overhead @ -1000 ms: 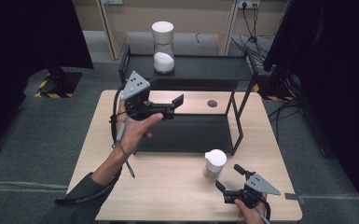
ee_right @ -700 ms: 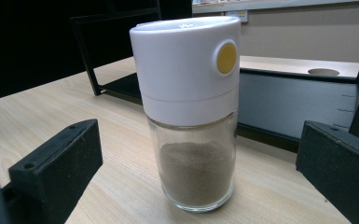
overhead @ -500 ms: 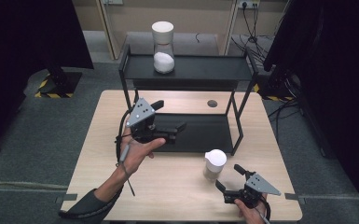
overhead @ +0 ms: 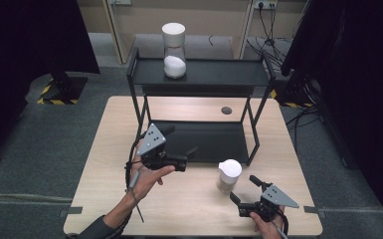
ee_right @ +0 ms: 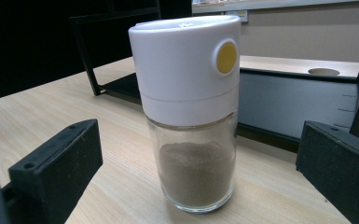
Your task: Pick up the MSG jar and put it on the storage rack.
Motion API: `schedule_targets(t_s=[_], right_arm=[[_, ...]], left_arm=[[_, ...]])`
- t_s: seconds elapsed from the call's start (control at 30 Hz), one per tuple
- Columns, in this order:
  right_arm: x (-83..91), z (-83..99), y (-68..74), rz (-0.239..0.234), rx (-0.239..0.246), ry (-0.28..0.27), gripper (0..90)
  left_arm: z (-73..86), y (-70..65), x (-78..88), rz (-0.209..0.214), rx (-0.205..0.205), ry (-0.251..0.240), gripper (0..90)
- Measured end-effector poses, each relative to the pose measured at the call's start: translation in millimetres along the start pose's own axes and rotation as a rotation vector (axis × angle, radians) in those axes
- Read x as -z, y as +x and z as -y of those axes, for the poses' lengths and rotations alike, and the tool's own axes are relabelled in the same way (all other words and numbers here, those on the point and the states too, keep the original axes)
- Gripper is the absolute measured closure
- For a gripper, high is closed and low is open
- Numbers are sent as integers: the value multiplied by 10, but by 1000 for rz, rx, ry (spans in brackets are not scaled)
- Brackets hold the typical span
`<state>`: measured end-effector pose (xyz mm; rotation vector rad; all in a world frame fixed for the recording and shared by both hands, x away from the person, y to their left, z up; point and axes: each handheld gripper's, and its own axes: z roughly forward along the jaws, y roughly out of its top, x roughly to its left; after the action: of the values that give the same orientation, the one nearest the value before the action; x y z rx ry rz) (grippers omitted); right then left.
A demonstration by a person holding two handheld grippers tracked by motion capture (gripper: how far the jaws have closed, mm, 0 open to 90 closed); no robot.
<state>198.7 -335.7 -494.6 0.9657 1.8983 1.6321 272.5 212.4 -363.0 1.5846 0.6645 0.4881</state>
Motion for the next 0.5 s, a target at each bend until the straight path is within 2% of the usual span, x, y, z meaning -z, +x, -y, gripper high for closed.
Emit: schedule_targets(t_s=[0.07,0.2,0.4,0.5], right_arm=[[-2,0,0,0,0,1,6],[-7,-1,0,-1,-1,2,6],[-7,-1,-1,-1,-1,3,6],[-7,-2,-1,-1,0,3,6]], left_arm=[[89,40,4,11,23,-3,1],[210,77,11,16,38,5,1],[360,52,52,23,24,4,2],[449,38,66,36,37,17,2]])
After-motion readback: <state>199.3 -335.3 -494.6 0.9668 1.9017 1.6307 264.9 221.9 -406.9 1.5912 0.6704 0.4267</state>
